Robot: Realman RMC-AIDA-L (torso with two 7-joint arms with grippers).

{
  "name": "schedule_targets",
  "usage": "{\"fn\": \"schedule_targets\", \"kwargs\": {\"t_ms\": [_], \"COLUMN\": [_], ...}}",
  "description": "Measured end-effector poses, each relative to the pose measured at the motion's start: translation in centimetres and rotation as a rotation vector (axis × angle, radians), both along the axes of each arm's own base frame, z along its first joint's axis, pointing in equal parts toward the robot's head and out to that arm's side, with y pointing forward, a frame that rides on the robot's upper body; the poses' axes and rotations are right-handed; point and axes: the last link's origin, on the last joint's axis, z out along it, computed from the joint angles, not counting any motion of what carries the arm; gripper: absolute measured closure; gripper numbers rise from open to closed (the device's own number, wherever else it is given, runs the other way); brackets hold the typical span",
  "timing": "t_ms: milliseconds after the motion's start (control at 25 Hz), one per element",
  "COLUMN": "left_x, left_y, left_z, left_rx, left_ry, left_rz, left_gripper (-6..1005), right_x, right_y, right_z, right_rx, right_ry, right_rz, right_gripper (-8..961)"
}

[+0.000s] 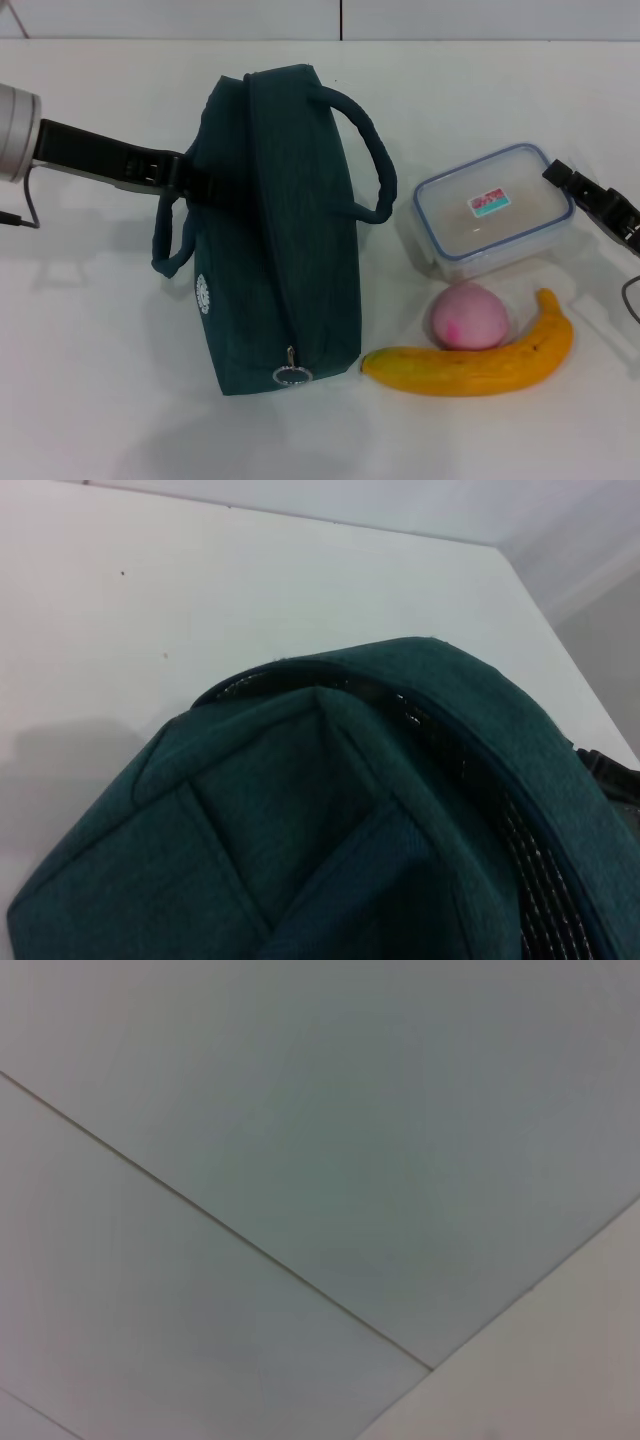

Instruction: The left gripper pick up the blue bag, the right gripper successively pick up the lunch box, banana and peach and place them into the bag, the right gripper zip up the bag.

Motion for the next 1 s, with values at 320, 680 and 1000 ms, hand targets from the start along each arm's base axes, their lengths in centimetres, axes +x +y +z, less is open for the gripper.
{"fn": "schedule_targets", "kwargs": {"t_ms": [320,680,1000], "left_x": [0.01,0.02,0.21], "left_y": [-0.04,-0.15,-0.08], "left_z": [-0.05,-0.26,-0.26], "left_rx": [-0.001,-0.006,-0.002], "left_ry": [-0.003,-0.005,-0.009], "left_rz": [0.0,0.001,-0.004], "left_gripper": [943,943,942], "right_x": [-0.19,-0.28,-0.16], "right_y": [-0.15,-0.55,-0.51], "right_z": [0.09,0.58,0.5], "right_rx": [-0.042,-0.052,-0.104], "right_ry": [0.117,0.234,0.335], "right_rz": [-0.045,-0.077,-0.141], "right_gripper": [731,735,751]}}
